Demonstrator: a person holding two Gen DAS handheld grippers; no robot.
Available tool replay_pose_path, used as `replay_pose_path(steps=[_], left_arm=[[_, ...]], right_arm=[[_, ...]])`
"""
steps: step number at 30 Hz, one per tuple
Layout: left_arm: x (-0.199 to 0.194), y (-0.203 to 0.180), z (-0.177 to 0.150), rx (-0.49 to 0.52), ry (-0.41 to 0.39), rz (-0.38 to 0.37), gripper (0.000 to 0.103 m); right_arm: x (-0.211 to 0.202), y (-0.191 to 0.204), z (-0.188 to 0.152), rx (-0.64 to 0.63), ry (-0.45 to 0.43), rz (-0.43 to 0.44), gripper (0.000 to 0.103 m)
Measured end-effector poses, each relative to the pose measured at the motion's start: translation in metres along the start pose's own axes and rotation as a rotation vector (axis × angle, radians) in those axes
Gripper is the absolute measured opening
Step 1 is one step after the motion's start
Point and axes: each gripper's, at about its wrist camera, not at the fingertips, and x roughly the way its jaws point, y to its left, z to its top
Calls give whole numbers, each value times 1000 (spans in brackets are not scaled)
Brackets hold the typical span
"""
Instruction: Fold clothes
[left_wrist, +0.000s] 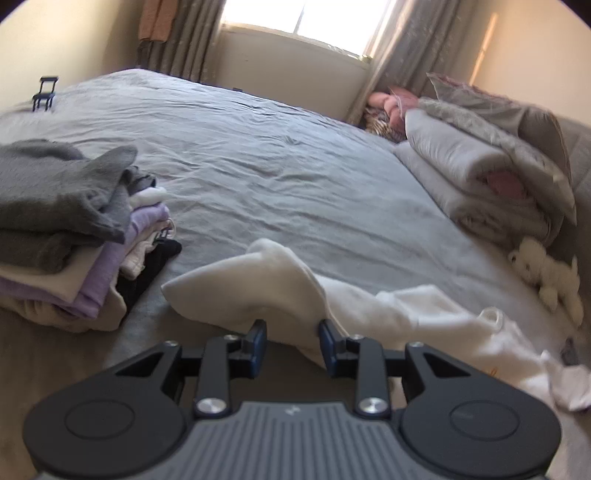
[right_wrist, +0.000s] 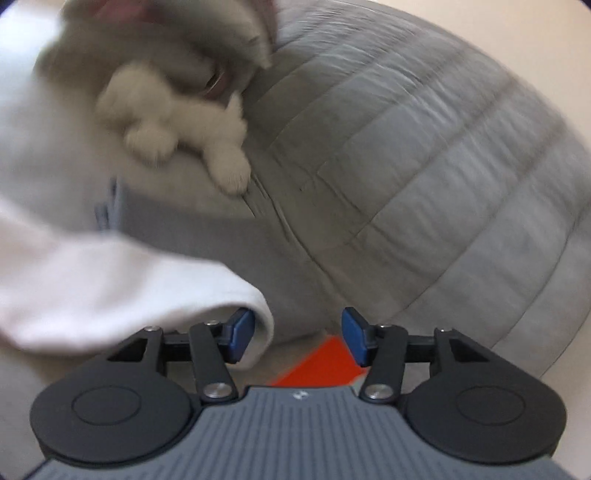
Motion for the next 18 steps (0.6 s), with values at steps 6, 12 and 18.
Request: replay_pose_path(steps=[6,12,18], left_arm=[[-1,19,6,-129,8,-34,33],[-5,33,8,-217,6,-38,34],[-11,47,9,-291,15,-49,38]], right_arm=[[-8,-14,11,190,-46,43,56],[-47,48,24,41,-145,482,56],[-151,124,43,-89,-233,1022,56]])
